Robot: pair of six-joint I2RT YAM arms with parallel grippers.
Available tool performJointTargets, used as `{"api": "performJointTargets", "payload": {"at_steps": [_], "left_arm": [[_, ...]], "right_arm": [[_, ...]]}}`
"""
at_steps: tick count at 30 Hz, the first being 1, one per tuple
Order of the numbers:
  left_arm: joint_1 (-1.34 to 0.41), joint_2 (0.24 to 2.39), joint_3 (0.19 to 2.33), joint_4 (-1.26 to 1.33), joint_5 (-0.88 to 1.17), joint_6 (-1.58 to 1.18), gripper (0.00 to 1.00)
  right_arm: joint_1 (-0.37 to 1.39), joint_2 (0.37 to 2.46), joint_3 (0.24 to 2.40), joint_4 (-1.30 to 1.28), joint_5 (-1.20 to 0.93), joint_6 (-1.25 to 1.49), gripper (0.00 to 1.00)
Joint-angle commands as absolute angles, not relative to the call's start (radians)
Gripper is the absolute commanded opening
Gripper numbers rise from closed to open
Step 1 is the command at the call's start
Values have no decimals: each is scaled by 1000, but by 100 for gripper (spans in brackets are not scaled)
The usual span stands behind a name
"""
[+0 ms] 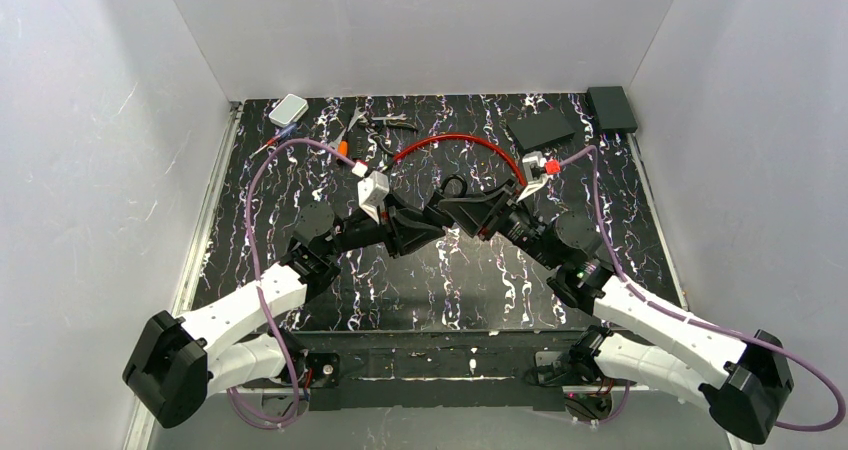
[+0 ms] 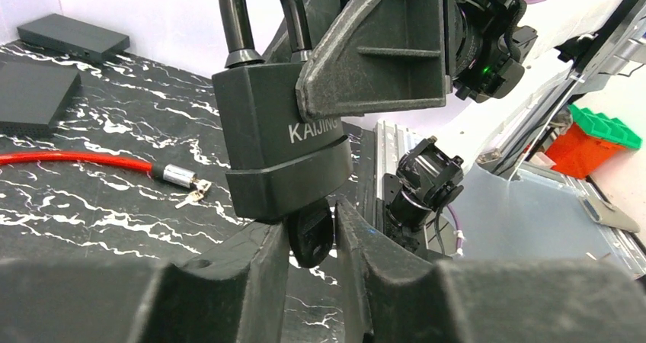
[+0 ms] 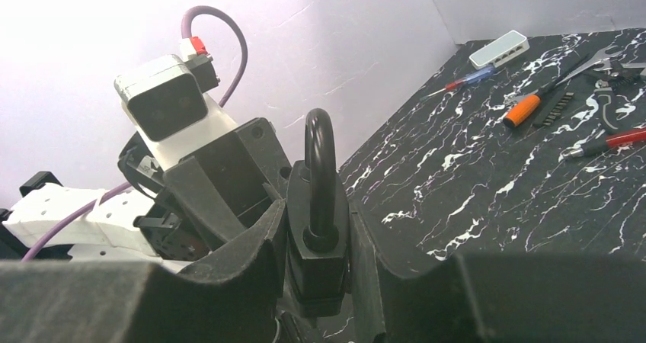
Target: Unlock with the key
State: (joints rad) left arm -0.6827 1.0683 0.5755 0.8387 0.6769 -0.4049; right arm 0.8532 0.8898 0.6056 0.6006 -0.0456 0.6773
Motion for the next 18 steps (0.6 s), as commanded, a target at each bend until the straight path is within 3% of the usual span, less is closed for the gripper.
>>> {"api": "performJointTargets", "payload": {"at_steps": [1, 3, 10, 18], "left_arm": [[-684, 1065, 603, 873, 696, -396, 19], [-683, 1066, 602, 873, 692, -395, 9], [-684, 1059, 597, 867, 658, -380, 0], [-685, 1035, 602, 748, 525, -273, 0]], "right_arm": [[853, 876, 624, 779, -52, 700, 1], [854, 880, 622, 779, -52, 703, 1], [854, 894, 621, 786, -68, 719, 1], [854, 899, 620, 750, -45, 726, 1]]}}
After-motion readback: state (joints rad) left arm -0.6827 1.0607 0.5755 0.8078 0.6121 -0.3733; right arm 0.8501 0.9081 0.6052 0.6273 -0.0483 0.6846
